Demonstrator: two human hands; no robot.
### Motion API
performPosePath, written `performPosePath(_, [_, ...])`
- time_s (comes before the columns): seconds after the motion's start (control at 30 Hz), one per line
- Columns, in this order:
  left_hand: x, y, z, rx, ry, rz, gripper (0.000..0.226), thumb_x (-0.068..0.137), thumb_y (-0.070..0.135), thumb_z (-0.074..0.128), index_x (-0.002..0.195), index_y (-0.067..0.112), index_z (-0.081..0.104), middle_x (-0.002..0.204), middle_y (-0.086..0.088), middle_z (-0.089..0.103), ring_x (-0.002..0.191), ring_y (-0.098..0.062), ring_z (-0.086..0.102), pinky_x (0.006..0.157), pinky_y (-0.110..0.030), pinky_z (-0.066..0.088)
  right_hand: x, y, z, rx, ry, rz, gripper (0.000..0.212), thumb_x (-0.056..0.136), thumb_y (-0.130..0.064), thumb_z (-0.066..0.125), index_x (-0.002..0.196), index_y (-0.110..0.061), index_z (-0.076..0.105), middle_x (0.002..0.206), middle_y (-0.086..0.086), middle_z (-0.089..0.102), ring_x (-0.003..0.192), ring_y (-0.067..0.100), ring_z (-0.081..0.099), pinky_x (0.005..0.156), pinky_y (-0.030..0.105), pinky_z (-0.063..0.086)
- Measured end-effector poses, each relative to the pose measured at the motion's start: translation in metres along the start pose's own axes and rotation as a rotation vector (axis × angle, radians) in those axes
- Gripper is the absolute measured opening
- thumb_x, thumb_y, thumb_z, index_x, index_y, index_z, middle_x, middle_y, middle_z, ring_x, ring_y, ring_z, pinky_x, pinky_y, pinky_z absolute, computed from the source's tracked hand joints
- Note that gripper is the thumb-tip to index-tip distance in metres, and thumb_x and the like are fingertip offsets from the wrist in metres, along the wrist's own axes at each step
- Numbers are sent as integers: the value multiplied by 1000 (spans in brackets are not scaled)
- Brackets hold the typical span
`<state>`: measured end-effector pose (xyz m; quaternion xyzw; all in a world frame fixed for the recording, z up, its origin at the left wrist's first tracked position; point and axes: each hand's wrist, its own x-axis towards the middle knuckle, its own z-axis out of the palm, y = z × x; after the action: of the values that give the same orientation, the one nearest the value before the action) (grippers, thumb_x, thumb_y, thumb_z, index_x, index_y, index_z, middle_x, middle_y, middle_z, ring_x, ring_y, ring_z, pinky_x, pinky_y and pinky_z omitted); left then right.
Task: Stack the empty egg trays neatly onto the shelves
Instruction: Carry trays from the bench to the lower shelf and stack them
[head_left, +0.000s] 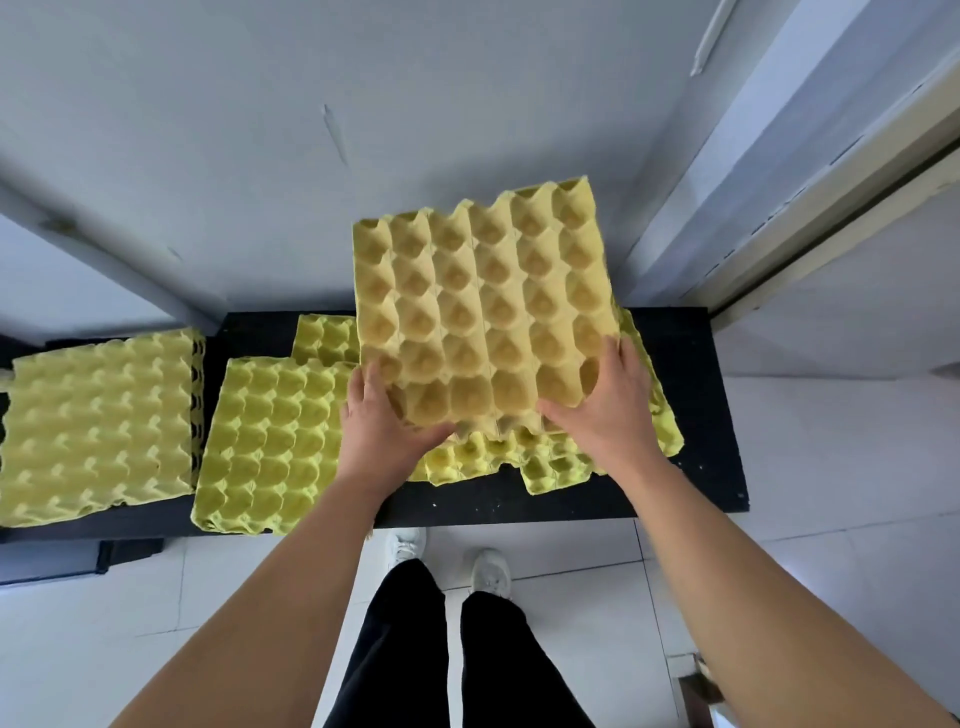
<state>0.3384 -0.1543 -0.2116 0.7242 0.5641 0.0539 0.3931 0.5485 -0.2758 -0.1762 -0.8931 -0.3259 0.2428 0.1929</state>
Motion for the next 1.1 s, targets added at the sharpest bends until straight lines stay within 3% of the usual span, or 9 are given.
performPosePath(0.17, [-4, 31, -36, -60, 137, 66, 128, 52, 62, 85, 153, 23, 15, 156, -4, 26, 141, -26, 30, 112, -51, 34, 9, -33, -39, 39, 50, -79, 109, 70, -55, 75, 151, -17, 13, 159, 7, 7, 146, 30, 7, 117, 52, 20])
performPosePath(0.3, [-23, 34, -77, -79, 251, 73, 128, 56, 55, 86, 154, 21, 11, 158, -4, 20, 144, -27, 24, 115, -50, 29, -4, -73, -54, 26, 22, -188, 106, 73, -57, 72, 152, -17, 13, 160, 9, 6, 147, 29, 5, 118, 51, 15])
performPosePath(0.43, [-56, 10, -127, -131, 364, 28, 125, 56, 55, 87, 153, 24, 15, 154, -4, 27, 139, -27, 33, 112, -51, 34, -28, -128, -51, -6, -14, -329, 101, 76, -56, 70, 151, -16, 16, 160, 12, 5, 147, 30, 5, 117, 43, 10])
performPosePath(0.57, [-93, -29, -186, -179, 492, -29, 125, 52, 60, 86, 152, 27, 18, 151, 0, 31, 134, -20, 39, 109, -48, 39, -59, -194, -35, -10, -70, -483, 99, 77, -54, 70, 151, -14, 18, 159, 14, 7, 146, 29, 7, 117, 41, 12])
performPosePath(0.73, [-139, -88, -263, -212, 699, -52, 109, 55, 44, 91, 144, 24, 34, 132, 9, 43, 113, -9, 45, 97, -33, 43, -105, -287, 5, -46, -138, -655, 99, 77, -57, 69, 150, -10, 22, 156, 16, 15, 143, 31, 16, 115, 40, 19])
performPosePath(0.97, [-201, -219, -372, -170, 828, -177, 118, 49, 70, 81, 147, 21, 37, 153, 5, 28, 135, -21, 37, 110, -43, 38, -196, -420, 94, -45, -237, -813, 95, 72, -64, 66, 145, -11, 35, 147, 14, 31, 138, 29, 28, 111, 47, 33])
performPosePath(1.1, [-246, -288, -439, -138, 910, -224, 105, 54, 56, 87, 142, 16, 45, 151, 6, 30, 131, -20, 41, 107, -37, 39, -258, -492, 153, -47, -309, -875, 94, 73, -63, 66, 146, -10, 36, 152, 17, 25, 142, 30, 23, 113, 47, 30])
